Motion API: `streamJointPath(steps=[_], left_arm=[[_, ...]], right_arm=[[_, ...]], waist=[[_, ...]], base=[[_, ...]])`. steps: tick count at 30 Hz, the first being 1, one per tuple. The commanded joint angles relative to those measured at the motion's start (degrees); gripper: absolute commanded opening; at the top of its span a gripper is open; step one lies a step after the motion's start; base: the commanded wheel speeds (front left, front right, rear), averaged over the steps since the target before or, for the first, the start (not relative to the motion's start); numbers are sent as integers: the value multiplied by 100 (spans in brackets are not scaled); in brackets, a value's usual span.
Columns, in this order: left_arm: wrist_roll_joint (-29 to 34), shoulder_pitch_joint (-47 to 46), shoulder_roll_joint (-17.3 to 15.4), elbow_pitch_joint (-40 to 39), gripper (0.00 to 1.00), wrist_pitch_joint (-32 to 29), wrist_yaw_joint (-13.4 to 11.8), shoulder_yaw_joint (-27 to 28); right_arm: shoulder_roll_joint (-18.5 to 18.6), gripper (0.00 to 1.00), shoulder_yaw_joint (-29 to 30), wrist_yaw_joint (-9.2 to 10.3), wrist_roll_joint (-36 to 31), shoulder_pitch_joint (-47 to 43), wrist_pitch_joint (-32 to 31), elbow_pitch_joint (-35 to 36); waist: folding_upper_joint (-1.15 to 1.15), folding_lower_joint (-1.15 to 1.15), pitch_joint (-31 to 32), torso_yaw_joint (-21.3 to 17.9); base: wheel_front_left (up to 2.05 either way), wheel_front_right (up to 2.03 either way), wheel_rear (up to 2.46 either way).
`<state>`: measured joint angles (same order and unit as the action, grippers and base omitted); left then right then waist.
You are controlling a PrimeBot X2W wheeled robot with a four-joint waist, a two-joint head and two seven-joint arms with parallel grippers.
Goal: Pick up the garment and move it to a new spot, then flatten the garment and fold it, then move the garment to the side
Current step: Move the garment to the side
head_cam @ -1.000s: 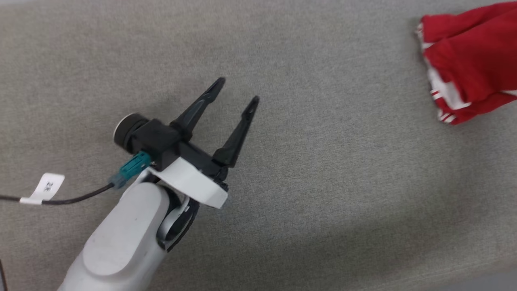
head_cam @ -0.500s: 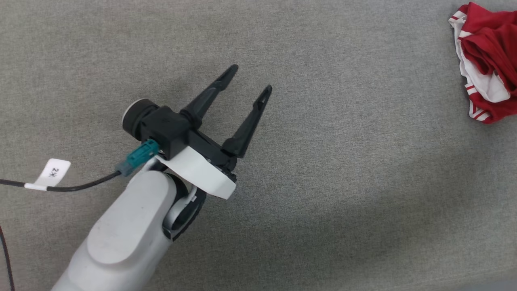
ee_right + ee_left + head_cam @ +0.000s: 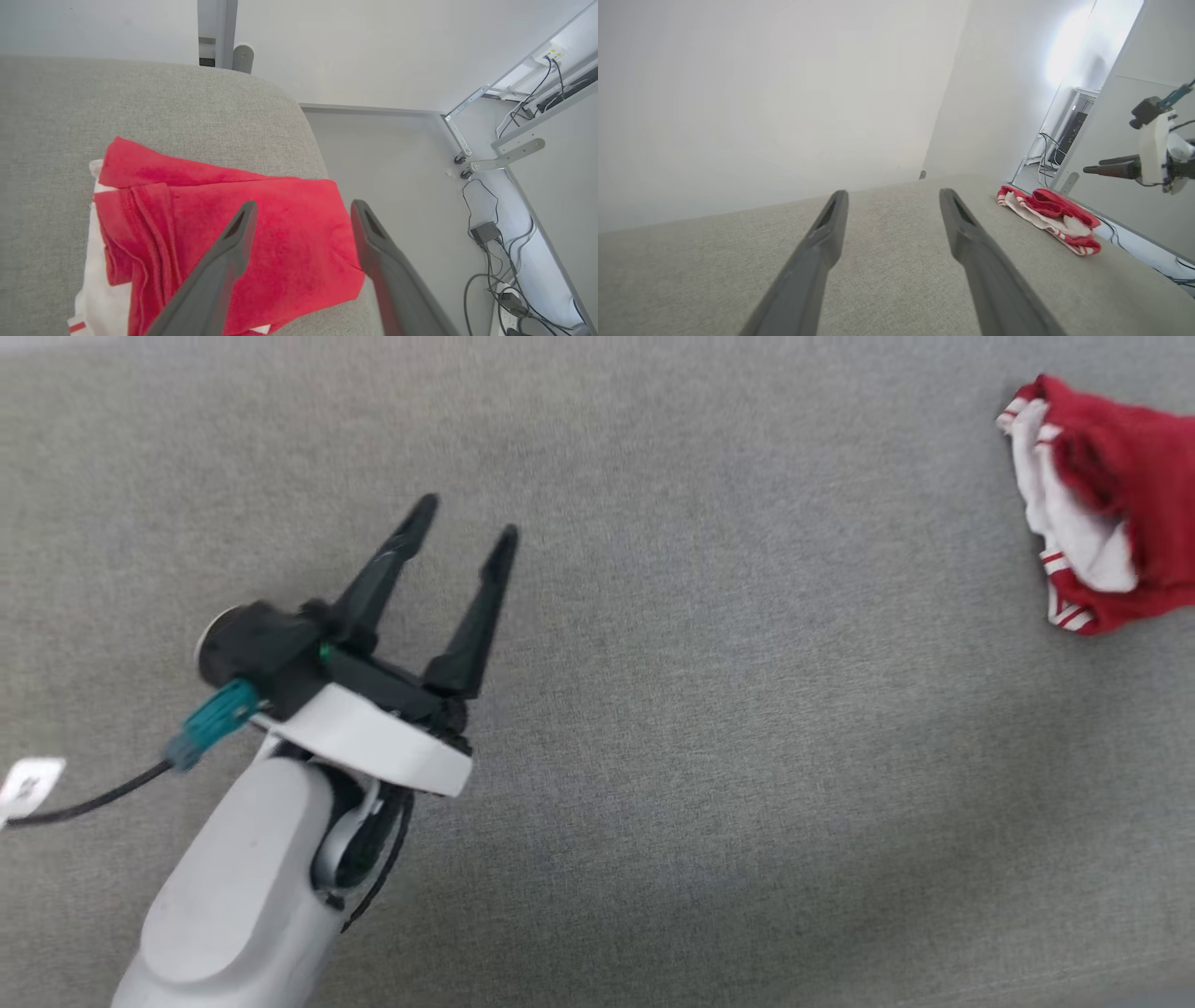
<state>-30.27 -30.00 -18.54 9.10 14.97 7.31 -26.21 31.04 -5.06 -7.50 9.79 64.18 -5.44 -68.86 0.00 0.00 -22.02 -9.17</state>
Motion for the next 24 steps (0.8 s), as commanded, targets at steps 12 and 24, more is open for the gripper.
streamJointPath(steps=[12, 24], left_arm=[[535, 1134, 269, -471, 100, 27, 15, 1334], [955, 2344, 474, -517, 100, 27, 15, 2186]], right_arm=[[-694, 100, -117, 2, 347, -407, 933, 112], [-1234, 100, -655, 2, 940, -1604, 1657, 734]], waist=[[0, 0, 915, 165], [0, 0, 1780, 550]], base=[[0, 0, 0], [0, 0, 0]])
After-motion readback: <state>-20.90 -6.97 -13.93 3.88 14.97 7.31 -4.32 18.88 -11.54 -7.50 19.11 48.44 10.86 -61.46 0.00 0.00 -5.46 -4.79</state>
